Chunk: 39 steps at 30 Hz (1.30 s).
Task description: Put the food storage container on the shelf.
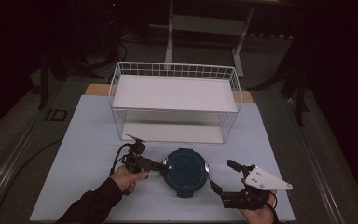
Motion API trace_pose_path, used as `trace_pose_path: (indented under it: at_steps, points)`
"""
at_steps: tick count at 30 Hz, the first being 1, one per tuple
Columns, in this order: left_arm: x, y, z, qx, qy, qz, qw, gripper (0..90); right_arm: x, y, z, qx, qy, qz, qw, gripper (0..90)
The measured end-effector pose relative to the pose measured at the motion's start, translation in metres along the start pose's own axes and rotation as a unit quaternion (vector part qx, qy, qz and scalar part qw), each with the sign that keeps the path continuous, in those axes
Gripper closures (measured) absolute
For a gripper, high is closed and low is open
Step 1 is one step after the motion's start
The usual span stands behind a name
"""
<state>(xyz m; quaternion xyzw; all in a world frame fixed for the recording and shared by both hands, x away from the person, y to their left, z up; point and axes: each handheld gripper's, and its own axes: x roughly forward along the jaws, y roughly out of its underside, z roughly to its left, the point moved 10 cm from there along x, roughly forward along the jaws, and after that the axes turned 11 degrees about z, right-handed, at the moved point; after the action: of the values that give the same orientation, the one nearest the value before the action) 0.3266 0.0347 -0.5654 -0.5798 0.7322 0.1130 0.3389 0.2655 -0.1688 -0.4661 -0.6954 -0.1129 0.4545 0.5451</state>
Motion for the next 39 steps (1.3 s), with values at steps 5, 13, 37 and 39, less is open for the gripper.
trace_pose_path:
  at_steps: [5,13,37,39]
  points:
    - [0.004,0.001,0.001,-0.020,0.026,0.007,0.9994,45.0,0.001,0.001,0.000,-0.003,0.000,0.004,1.0000,12.9]
    - [0.004,0.001,-0.001,-0.019,0.036,0.009,0.9991,51.8,0.003,0.003,-0.002,0.004,0.001,0.009,1.0000,13.7]
    - [-0.004,0.017,-0.024,0.103,-0.019,-0.024,0.9942,55.3,0.050,0.053,-0.031,0.244,-0.155,0.133,0.9478,32.1]
    - [-0.004,0.018,-0.024,0.108,-0.019,-0.025,0.9937,55.5,0.053,0.055,-0.028,0.256,-0.171,0.134,0.9419,35.1]
